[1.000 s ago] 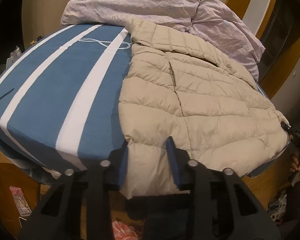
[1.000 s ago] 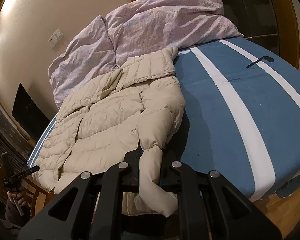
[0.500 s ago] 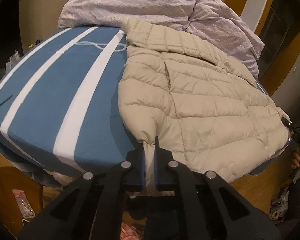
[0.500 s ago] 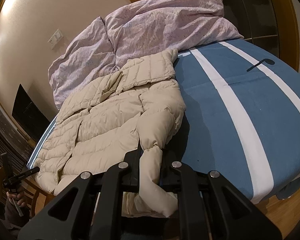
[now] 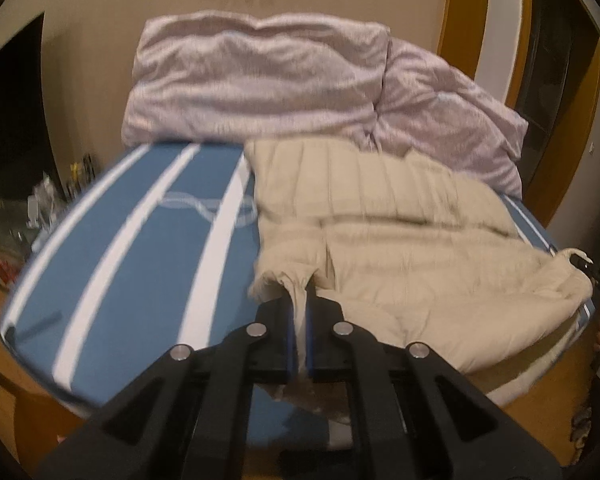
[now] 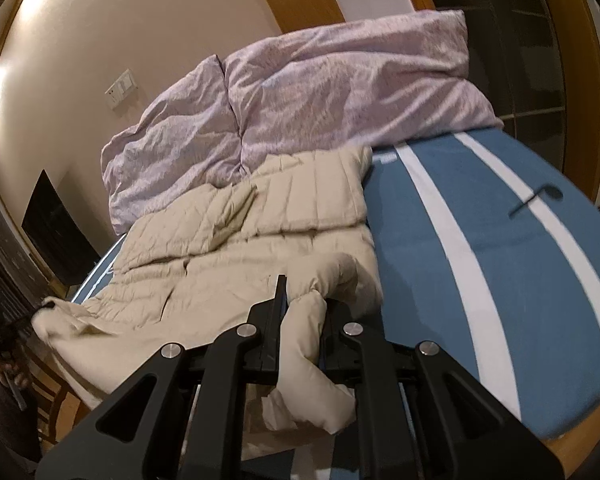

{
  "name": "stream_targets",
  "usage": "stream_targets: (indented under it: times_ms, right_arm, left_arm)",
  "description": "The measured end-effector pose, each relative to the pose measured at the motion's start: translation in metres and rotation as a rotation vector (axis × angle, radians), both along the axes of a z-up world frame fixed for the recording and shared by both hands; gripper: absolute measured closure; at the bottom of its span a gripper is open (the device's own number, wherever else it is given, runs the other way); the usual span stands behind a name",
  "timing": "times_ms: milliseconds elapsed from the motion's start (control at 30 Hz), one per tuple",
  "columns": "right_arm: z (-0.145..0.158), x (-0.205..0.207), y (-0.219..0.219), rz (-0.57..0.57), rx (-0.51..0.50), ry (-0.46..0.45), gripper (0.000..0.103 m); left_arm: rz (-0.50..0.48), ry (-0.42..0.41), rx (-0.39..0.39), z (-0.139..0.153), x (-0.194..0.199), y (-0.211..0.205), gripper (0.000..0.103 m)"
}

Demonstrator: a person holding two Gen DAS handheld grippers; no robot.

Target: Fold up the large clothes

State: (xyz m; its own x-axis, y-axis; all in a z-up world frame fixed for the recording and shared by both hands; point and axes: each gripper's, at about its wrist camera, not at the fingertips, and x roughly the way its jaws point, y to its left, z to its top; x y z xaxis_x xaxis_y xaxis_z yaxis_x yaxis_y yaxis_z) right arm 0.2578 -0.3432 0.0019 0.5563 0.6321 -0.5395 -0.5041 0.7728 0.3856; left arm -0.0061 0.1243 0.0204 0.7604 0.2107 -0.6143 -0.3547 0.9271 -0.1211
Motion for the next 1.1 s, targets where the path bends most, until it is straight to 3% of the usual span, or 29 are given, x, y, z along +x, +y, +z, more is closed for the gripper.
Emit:
stream_targets:
  times_ms: [200, 500, 833, 1000, 1100]
  right_arm:
    - [0.009, 0.022, 0.017, -0.005, -0.031, -0.030, 0.092]
    - [0.014, 0.071, 0.052, -0.038, -0.104, -0.060, 0.092]
    - [0.003, 0.152, 0.107, -0.084, -0.162, -0.050, 0.092]
    - [-0.015, 0.200, 0.122, -0.125, -0.140, 0.023, 0.091]
    - [-0.025, 0.227, 0.130, -0.142, -0.100, 0.072, 0.082]
  left_arm:
    - [0.018, -0.035, 0.037, 0.025, 0.042, 0.010, 0.099]
    - [0.059, -0.036, 0.042, 0.036, 0.109, 0.037, 0.099]
    - [0.157, 0.022, 0.000, 0.011, 0.203, 0.089, 0.099]
    - [0.190, 0.050, -0.020, -0.005, 0.249, 0.111, 0.098]
    - [0.207, 0.069, -0.042, -0.018, 0.276, 0.123, 0.098]
